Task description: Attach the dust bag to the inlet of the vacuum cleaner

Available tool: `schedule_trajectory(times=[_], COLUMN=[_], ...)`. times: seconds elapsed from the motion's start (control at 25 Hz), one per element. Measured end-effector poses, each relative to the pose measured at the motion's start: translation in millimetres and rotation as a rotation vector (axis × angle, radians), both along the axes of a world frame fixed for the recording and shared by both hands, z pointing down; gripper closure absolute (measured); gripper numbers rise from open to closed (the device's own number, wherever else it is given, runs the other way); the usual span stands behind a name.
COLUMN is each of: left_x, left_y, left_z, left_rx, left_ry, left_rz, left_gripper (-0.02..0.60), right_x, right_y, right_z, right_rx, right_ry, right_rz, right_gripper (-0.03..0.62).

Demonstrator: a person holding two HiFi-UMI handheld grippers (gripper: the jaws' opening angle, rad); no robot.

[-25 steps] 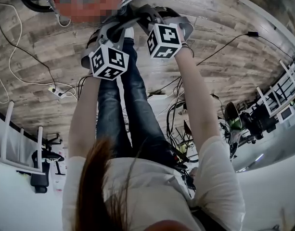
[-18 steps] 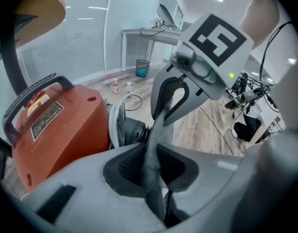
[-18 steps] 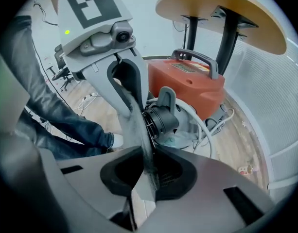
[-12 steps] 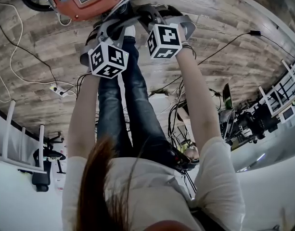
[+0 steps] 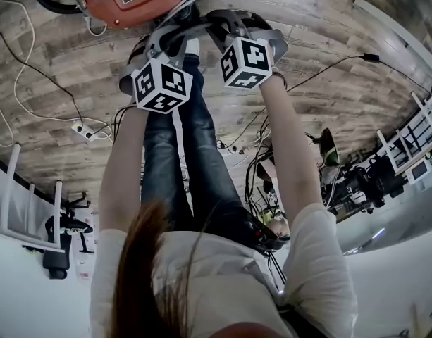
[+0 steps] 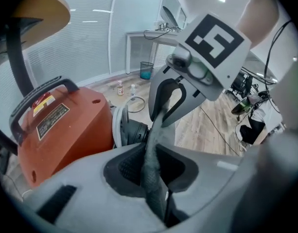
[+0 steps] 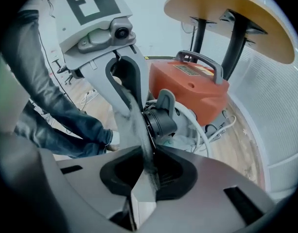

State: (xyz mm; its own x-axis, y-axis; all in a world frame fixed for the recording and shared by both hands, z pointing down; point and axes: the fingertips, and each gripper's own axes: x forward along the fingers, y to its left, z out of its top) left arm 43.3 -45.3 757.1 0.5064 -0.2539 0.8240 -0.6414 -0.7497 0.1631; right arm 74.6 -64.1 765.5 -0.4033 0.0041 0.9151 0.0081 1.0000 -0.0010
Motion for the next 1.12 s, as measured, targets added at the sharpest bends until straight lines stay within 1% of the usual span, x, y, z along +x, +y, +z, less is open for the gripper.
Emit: schedule_trajectory(times=[0.08, 0.16, 0.24, 0.36, 0.44, 0.48, 0.52, 0.6, 0.64, 0.68, 0.72, 0.8, 1.0, 1.12], left_x=[-2, -3, -2, -2, 0, 0, 0, -1, -3, -5, -6, -6, -7, -6], left_y=[-4, -5, -2, 1, 2, 2, 1, 1, -1, -3, -4, -6, -4, -2], left_z=[0, 1, 1, 2, 3, 4, 5, 6, 6, 7, 7, 7, 5, 3], left_rx=[0.010, 0.019, 0.021, 0.011, 0.008, 0.005, -0.002, -0.028, -0.043, -0.053, -0.055, -0.048, -0.066, -0.080], left_ry=[-0.002, -0.005, 0.002, 0.026, 0.032, 0.035, 0.039, 0.056, 0.066, 0.073, 0.073, 0.063, 0.059, 0.061], left_rz=[0.016, 0.021, 0.012, -0.039, -0.061, -0.065, -0.067, -0.079, -0.088, -0.092, -0.086, -0.071, -0.090, -0.076], left_gripper=[0.517, 0.517, 0.521, 0.529, 0.531, 0.531, 0.529, 0.521, 0.505, 0.486, 0.485, 0.486, 0.484, 0.443], right_x=[1, 1, -1, -6, -8, -9, -9, -8, -8, -8, -7, -6, -6, -2], right_y=[0, 0, -1, -7, -10, -11, -11, -10, -10, -10, -11, -11, -11, -13], right_z=[0, 0, 1, 2, 2, 2, 2, 2, 2, 3, 3, 3, 1, 0], right_rx=[0.000, 0.012, 0.026, 0.038, 0.037, 0.035, 0.033, 0.027, 0.026, 0.027, 0.030, 0.035, 0.026, -0.003], right_ry=[-0.006, -0.001, 0.014, 0.032, 0.042, 0.043, 0.039, 0.026, 0.020, 0.017, 0.016, 0.016, 0.023, 0.021], right_rz=[0.031, 0.007, -0.067, -0.208, -0.260, -0.254, -0.226, -0.126, -0.072, -0.030, -0.001, 0.022, 0.015, 0.093], right_gripper=[0.533, 0.533, 0.533, 0.531, 0.530, 0.530, 0.530, 0.528, 0.525, 0.523, 0.522, 0.520, 0.508, 0.466])
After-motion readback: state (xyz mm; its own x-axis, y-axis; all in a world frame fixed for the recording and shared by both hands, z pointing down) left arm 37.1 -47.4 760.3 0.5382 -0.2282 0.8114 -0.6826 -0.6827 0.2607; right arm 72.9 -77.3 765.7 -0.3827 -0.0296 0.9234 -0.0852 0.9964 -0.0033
